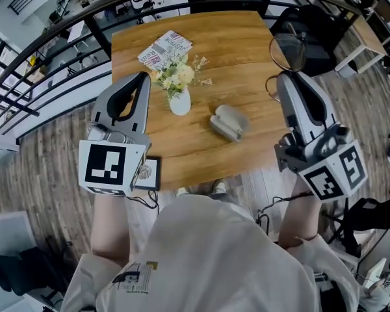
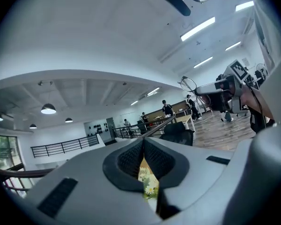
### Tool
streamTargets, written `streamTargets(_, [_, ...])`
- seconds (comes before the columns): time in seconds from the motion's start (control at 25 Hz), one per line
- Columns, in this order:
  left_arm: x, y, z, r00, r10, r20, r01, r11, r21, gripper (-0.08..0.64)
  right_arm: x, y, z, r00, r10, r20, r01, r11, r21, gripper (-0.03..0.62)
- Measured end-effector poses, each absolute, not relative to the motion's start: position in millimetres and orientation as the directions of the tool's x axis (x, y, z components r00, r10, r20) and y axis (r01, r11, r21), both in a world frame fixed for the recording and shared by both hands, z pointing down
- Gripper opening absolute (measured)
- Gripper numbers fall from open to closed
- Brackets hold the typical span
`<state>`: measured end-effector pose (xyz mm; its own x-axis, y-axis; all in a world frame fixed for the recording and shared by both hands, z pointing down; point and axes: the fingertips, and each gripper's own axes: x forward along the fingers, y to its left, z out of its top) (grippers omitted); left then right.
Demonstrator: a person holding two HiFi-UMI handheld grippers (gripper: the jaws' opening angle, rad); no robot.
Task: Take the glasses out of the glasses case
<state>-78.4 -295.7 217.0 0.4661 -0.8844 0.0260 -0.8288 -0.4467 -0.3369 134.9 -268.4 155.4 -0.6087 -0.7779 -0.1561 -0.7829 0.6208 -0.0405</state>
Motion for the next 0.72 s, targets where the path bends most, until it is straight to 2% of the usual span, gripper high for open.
streamTargets(0.12, [-87,-288,202,0.452,-0.892,-0.014,-0.837,-0.418,-0.354,0.017,138,-256,141,-0.594,-0.778,-0.207,-0.793,0.609,-0.015,0.067])
streamTargets(0.32, [-93,-274,188,0.438,-0.898,-0.044,-0.849,-0.397,-0.347,0.017,145,-245,142,-0.557,-0.801,-0.219,-0.825,0.564,0.038,0.067])
streamTargets(0.72, [-92,-265,220,0.465,-0.885,0.001,-0.841,-0.442,-0.310,0.017,152,-245,187,-0.532,-0.840,-0.104,-0.847,0.529,0.057,0.066])
